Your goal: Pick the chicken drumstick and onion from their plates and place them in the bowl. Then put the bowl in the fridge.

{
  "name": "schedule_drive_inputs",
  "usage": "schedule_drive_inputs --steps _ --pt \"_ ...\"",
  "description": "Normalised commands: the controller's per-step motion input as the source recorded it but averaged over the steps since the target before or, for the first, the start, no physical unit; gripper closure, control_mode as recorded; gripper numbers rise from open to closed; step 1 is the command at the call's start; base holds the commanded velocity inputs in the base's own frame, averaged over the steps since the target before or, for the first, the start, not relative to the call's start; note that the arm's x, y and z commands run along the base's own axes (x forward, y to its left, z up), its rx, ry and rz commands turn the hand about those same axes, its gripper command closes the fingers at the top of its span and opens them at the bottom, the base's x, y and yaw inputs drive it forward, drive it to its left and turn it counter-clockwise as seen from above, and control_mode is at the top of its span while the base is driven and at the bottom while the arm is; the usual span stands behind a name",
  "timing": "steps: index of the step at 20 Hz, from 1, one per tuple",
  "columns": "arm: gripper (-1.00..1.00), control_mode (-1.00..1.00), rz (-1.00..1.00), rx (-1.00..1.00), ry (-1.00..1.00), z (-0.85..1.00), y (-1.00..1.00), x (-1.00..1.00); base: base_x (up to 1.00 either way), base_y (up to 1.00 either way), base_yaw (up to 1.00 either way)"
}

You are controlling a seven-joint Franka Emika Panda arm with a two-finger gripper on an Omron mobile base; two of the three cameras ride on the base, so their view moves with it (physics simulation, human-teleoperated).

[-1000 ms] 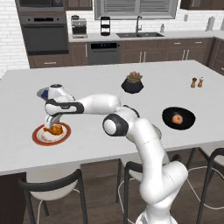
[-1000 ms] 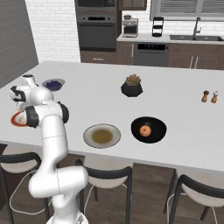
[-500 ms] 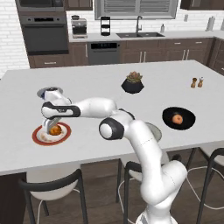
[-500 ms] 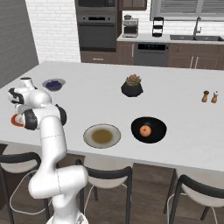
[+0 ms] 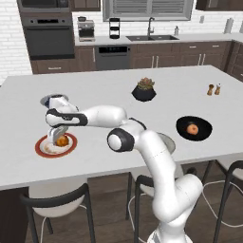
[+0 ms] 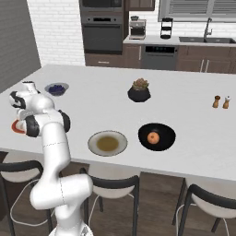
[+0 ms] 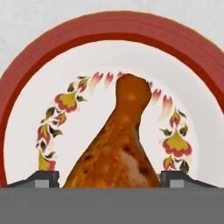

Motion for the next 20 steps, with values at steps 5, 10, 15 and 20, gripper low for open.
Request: schedule_drive_inputs --steps 5,10,15,20 --pt "1.0 -1.0 0.0 0.0 -0.04 0.06 -0.87 -0.46 0.0 0.0 0.0" --pt "1.0 -1.0 -0.01 0.0 -0.17 0.5 -1.0 -0.64 0.0 0.0 0.0" --pt "1.0 -1.0 -0.09 0.03 -0.07 0.49 -1.0 -0.69 0.0 0.0 0.0" --pt "1.0 -1.0 -0.15 0.06 0.0 0.23 -1.0 -0.35 0.0 0.0 0.0"
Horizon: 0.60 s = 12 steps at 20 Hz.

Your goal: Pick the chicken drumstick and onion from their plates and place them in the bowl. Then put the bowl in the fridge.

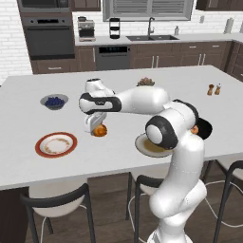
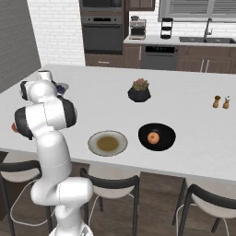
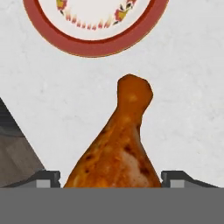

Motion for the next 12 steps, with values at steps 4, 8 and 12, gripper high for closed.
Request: schedule_drive_inputs --steps 4,8,12 --pt "1.0 -1.0 -0.18 0.02 -0.01 0.23 -1.0 -0.07 0.0 0.0 0.0" --pt "1.0 -1.0 -0.17 0.0 0.01 0.19 -1.0 0.09 0.0 0.0 0.0" --pt "1.0 -1.0 -0.19 0.0 0.03 0.16 -1.0 0.36 0.0 0.0 0.0"
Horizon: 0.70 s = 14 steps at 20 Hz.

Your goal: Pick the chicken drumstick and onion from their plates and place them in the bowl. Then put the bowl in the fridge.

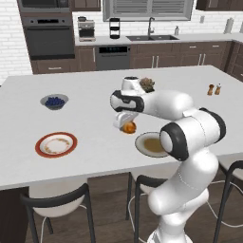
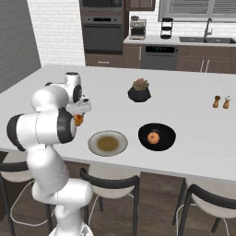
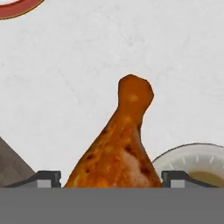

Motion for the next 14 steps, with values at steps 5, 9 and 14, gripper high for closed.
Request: schedule_drive_inputs --steps 5,9,14 --pt "1.0 -1.0 -0.11 0.0 0.0 0.14 -1.0 0.08 0.0 0.0 0.0" --pt "1.0 -1.0 0.0 0.0 0.0 0.07 -1.0 0.0 0.0 0.0 0.0" --pt "1.0 -1.0 0.01 -0.01 -0.01 0.0 -1.0 -0.03 0.0 0.0 0.0"
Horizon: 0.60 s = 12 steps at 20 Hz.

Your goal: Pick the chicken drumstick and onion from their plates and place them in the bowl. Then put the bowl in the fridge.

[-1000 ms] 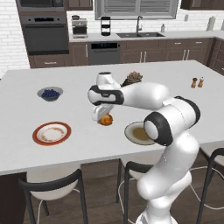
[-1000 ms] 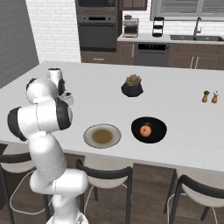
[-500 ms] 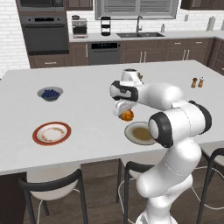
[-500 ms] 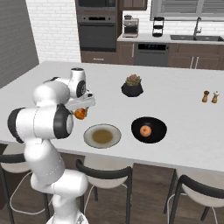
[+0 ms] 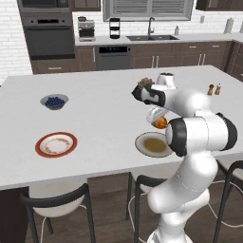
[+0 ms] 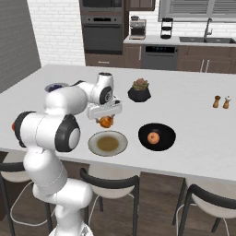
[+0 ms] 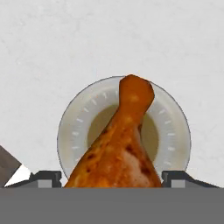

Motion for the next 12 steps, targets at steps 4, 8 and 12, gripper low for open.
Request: schedule_drive_inputs --steps 4,8,12 --pt "1.0 -1.0 0.02 -0.04 -0.01 0.0 -1.0 -0.07 0.0 0.0 0.0" --pt "1.0 -1.0 0.0 -0.01 0.0 0.0 -1.0 0.0 0.0 0.0 0.0" --pt "1.0 -1.0 0.0 0.0 0.0 0.0 -1.0 0.0 0.0 0.0 0.0"
